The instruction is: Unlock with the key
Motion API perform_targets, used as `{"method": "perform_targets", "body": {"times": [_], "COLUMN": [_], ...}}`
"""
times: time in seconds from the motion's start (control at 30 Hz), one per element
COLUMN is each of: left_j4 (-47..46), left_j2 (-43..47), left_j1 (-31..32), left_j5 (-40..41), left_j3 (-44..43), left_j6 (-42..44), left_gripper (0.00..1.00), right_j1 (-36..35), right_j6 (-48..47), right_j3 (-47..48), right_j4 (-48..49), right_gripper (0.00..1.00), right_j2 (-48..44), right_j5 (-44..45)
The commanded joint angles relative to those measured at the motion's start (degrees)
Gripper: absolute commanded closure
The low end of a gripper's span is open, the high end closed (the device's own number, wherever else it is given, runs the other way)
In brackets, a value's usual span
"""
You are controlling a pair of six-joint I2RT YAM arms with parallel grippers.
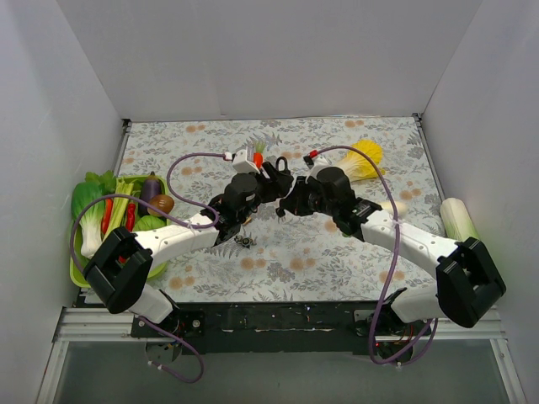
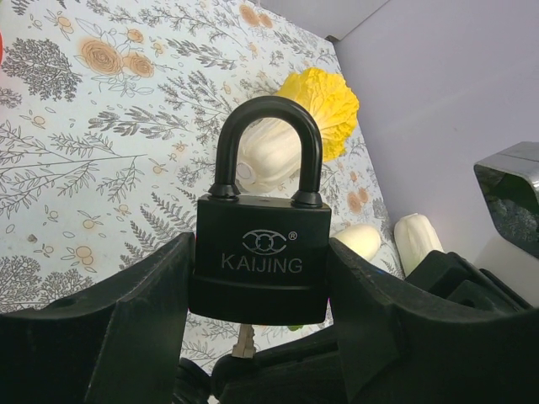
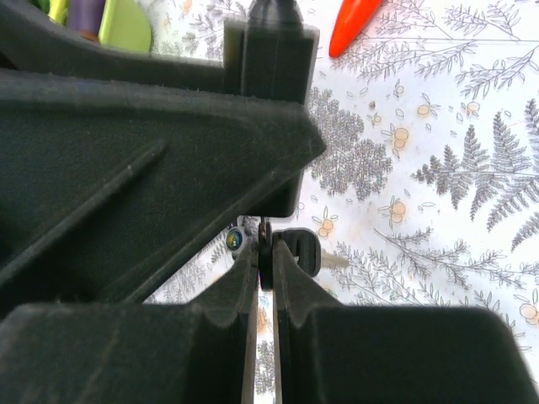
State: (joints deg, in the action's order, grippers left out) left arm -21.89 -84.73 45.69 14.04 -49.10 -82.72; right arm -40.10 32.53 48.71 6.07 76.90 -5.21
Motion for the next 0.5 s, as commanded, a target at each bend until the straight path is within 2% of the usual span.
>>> {"method": "perform_targets", "body": {"times": [0.0,0.47], "left_j4": [3.43,2.56], "left_j2": [2.20,2.46], "left_j1": [4.58,4.93], "left_j5": [-11.58,-11.41], "left_j3": [1.29,1.81], "left_j6": [-2.01,0.36], "left_gripper": [1.00,1.00], "right_j1": [3.18,4.15], "right_j6": [-0.54,-3.27], "right_j3": [7.01,7.01], "right_j4": [17.93,14.07], "right_gripper": [0.99,0.99], "right_j2": [0.70,-3.95], "right_j5": [9.43,12.24]}}
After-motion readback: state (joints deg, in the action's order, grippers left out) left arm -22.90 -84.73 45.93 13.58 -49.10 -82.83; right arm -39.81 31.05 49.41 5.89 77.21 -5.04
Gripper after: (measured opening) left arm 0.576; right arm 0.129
